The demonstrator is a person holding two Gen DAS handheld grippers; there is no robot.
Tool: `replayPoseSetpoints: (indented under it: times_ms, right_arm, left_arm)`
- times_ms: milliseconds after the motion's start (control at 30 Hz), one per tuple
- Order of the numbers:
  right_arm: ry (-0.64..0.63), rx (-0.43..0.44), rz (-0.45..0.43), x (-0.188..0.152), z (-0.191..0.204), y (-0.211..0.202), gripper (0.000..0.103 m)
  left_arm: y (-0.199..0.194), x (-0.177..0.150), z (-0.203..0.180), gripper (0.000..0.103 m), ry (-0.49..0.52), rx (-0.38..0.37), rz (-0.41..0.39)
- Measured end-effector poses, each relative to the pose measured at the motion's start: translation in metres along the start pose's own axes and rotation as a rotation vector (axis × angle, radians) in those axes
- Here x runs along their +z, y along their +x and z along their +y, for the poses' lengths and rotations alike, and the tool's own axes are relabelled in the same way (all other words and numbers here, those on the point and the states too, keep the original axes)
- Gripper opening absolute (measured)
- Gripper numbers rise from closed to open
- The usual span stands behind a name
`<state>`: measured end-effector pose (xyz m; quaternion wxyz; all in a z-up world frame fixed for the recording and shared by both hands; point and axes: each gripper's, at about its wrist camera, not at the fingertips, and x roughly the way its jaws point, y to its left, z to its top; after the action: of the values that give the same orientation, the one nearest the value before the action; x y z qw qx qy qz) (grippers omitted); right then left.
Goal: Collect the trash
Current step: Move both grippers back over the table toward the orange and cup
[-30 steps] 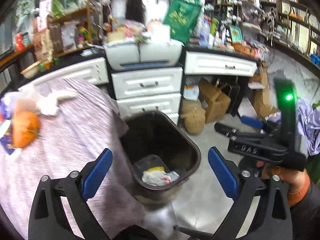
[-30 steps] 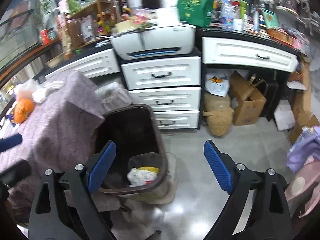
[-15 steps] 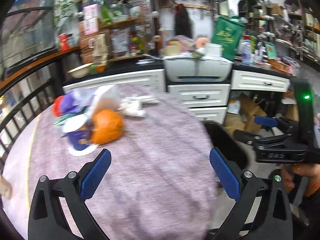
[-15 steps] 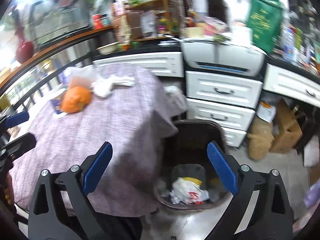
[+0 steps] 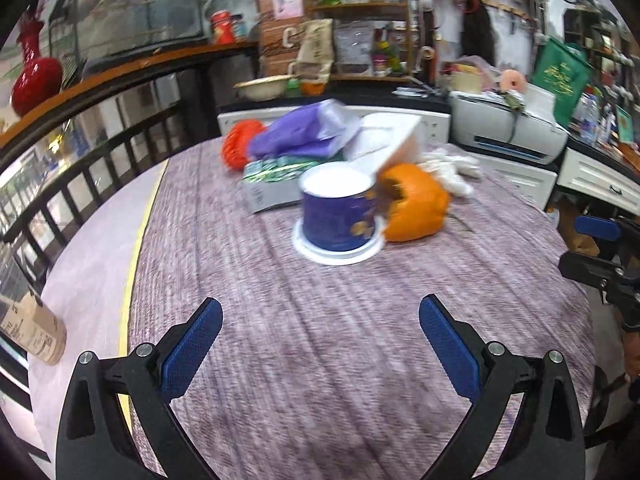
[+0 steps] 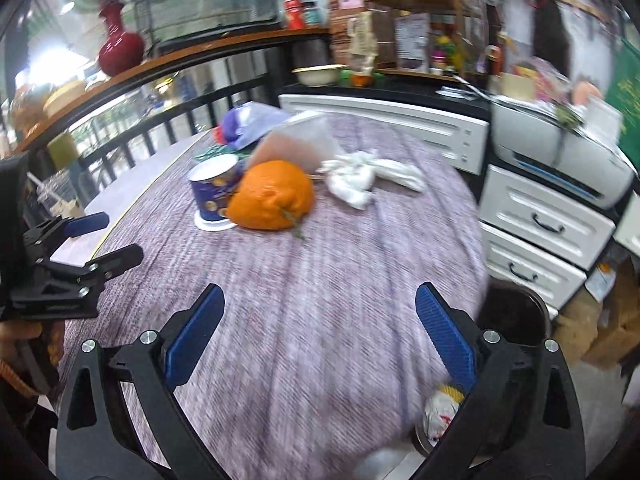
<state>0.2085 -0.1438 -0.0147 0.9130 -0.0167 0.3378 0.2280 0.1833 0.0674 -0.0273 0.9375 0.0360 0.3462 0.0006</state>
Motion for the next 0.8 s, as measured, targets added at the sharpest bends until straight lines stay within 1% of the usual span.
replayPoseSetpoints:
  times_ms: [133,200,300,433,533,667,767,800]
  right_arm:
    - [-0.050,0.028,0.020,0.018,0.017,0.026,0.095]
    - [-0.067,0.041,0.038,0.030,0.023,0.040,0.095]
    - [-0.063,0.045,0.051,0.046,0.024,0.061,0.095]
    - [-0.041,0.078,0.086,0.063,0.025,0.087,0.095]
    - [-0.017,0.086,0.118,0.069,0.027,0.106,0.095]
    - [-0.022,0.067,0.165,0.073,0.028,0.131,0.095]
    - [0.005,0.093,0.185,0.074,0.025,0.141,0.095]
    - [0.013,0.104,0.188,0.075,0.024,0.142,0.092]
  left_arm:
    - [0.012,0.004,0.022,0.097,-0.064,-0.040,0.029]
    - [0.017,0.010,0.026,0.097,-0.072,-0.061,0.034]
    - [0.026,0.018,0.030,0.097,-0.081,-0.060,0.037]
    - [0.032,0.021,0.035,0.097,-0.111,-0.071,0.036]
    - [0.036,0.020,0.036,0.097,-0.113,-0.079,0.047]
    - [0.039,0.018,0.038,0.097,-0.106,-0.084,0.053]
    - [0.043,0.019,0.041,0.098,-0.116,-0.097,0.063]
    - [0.044,0.019,0.041,0.097,-0.117,-0.097,0.065]
